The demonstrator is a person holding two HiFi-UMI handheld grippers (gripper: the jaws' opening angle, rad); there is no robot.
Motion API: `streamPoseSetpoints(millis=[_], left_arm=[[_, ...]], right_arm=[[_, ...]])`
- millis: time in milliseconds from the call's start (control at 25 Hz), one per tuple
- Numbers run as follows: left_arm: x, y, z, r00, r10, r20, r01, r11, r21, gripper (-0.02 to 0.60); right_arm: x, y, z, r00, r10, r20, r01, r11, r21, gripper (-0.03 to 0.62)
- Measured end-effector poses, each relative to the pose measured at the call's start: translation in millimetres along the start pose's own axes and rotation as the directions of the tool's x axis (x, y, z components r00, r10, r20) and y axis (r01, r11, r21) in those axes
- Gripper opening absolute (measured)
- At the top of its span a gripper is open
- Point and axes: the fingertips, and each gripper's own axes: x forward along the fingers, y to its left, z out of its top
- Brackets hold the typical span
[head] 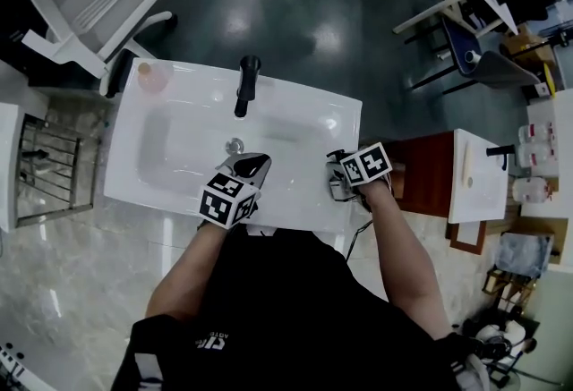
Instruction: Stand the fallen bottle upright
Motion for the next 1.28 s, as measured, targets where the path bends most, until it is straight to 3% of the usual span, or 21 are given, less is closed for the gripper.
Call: streamPoseSetpoints(millis=[320, 680, 760, 840, 1120, 1280], left_arm=[[1, 1, 4, 1.0, 0.0, 0.001, 0.0, 1.0, -0.011, 0.018], [7, -3, 9, 1.0, -0.019, -0.021, 0.019, 1.0, 0.005, 0.018], [6, 0, 8, 0.999, -0.017, -0.028, 0.017, 1.0, 0.004, 0.018], [5, 2, 9, 0.999, -0.014, -0.029, 0.014, 1.0, 0.002, 0.018], [13, -6, 7, 0.999, -0.03, -0.041, 0.03, 0.999, 0.012, 0.018], [14, -8, 6, 0.998, -0.039, -0.044, 0.04, 0.999, 0.011, 0.018]], right_arm=[[-1, -6, 1, 0.994, 0.084, 0.075, -0.096, 0.981, 0.169, 0.21], [-14, -1, 18, 0.973, 0.104, 0.208, -0.136, 0.98, 0.146, 0.184], [-20, -4, 20, 0.961, 0.099, 0.257, -0.149, 0.971, 0.185, 0.106], [-21, -5, 19, 0.957, 0.091, 0.275, -0.15, 0.968, 0.2, 0.106], [-14, 2, 21, 0.978, 0.063, 0.198, -0.081, 0.993, 0.083, 0.114], [-12, 10, 26, 0.979, 0.072, 0.189, -0.081, 0.996, 0.038, 0.112]])
